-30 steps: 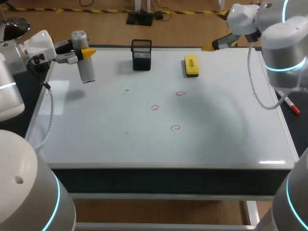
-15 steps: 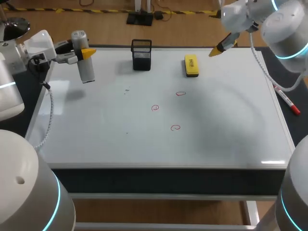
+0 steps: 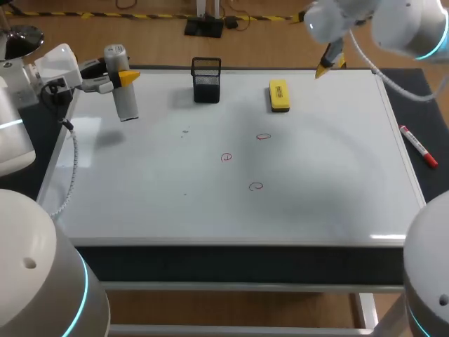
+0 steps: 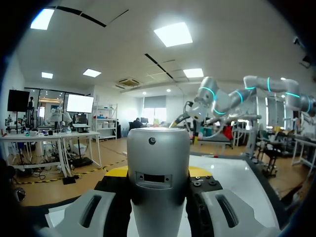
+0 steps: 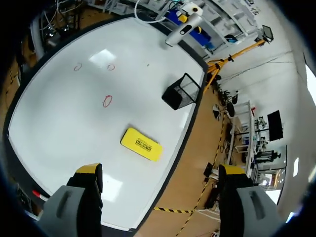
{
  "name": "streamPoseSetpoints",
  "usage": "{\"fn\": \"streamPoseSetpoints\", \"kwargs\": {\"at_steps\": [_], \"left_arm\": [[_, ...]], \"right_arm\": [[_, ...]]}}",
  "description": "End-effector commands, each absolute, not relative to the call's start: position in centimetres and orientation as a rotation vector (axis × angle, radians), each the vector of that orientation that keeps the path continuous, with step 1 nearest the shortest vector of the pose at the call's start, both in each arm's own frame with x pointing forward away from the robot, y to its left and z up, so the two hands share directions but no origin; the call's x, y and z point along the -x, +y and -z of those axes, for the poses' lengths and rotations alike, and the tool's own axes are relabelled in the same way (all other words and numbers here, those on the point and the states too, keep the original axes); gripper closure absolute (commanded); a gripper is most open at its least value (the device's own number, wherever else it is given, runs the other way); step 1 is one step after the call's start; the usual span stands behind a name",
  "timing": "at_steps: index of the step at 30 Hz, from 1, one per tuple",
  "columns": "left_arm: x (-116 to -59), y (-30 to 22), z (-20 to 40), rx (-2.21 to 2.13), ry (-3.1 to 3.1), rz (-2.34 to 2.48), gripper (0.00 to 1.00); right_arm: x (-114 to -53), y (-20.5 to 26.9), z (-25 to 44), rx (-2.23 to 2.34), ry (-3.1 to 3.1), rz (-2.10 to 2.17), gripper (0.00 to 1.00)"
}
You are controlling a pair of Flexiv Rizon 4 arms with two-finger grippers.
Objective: Pick up the inspection probe, press it on each red-marked spot on the whiteboard one by one, put down the probe, pick up the eraser, and wipe off all the red marks.
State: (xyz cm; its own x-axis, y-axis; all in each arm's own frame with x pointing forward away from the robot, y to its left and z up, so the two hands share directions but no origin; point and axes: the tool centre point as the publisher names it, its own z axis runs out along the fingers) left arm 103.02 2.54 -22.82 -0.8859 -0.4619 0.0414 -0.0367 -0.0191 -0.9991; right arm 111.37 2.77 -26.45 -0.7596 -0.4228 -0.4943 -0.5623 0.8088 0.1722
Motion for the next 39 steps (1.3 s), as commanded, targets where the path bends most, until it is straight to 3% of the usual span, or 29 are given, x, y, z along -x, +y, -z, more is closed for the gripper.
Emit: {"fn": "streamPoseSetpoints", "kwargs": {"at_steps": [1,20,39], "left_arm": [[-103.0,2.5,22.9,0.522,1.953,1.98,1.0],[-103.0,2.5,22.9,0.522,1.953,1.98,1.0],[-103.0,2.5,22.9,0.522,1.953,1.98,1.0]], "right_arm": [[-111.4,3.1,26.0,1.259,2.751,0.144,0.0],[-112.6,5.2,28.6,1.946,2.511,0.078,0.0],[-112.6,5.8,34.0,2.0,2.482,-0.152,0.0]]}}
